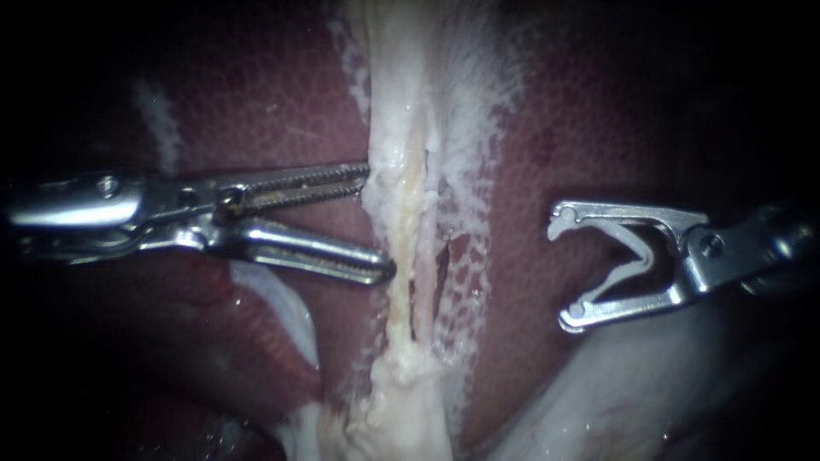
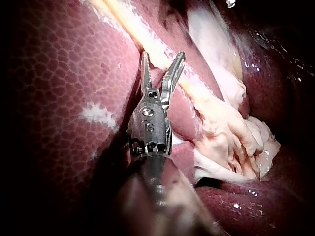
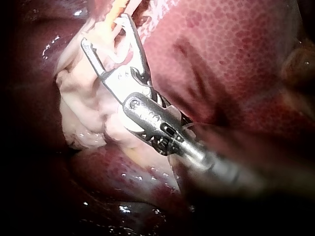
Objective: Grabbing gallbladder
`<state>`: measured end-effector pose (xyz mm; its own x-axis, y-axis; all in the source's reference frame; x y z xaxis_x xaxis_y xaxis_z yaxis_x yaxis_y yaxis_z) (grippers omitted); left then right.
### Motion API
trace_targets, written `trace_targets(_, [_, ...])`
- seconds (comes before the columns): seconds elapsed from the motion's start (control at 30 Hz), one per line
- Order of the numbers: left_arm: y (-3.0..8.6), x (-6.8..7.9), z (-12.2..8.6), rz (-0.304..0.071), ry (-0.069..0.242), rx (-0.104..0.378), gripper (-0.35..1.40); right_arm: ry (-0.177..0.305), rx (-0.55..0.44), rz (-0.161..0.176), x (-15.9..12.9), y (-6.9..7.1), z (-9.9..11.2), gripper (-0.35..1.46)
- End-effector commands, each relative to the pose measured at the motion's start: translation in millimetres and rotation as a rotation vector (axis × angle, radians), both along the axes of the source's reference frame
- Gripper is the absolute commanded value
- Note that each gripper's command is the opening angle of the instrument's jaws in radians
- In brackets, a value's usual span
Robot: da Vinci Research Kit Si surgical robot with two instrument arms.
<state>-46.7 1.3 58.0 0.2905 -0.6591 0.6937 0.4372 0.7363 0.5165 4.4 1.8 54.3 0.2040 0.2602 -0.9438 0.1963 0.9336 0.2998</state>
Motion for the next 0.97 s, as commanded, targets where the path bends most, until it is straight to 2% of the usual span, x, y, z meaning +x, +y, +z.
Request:
trace_targets(0.03, [0.2, 0.1, 0.0, -0.01, 0.001, 0.009, 0.17, 0.0, 0.0, 0.0, 0.0, 0.0, 0.0, 0.6])
trace_targets(0.1, [0.3, 0.1, 0.0, -0.026, 0.004, 0.026, 0.02, 0.0, 0.0, 0.0, 0.0, 0.0, 0.0, 0.6])
trace_targets(0.2, [0.3, 0.3, -0.1, -0.038, 0.013, 0.044, -0.35, 0.0, 0.0, 0.0, 0.0, 0.0, 0.0, 0.6])
trace_targets(0.5, [0.2, 0.6, -0.3, -0.055, 0.03, 0.07, -0.35, 0.0, 0.0, 0.0, 0.0, 0.0, 0.0, 0.6])
trace_targets(0.97, [0.1, 0.7, -0.4, -0.064, 0.035, 0.069, -0.35, 0.0, 0.0, 0.0, 0.0, 0.0, 0.0, 0.6])
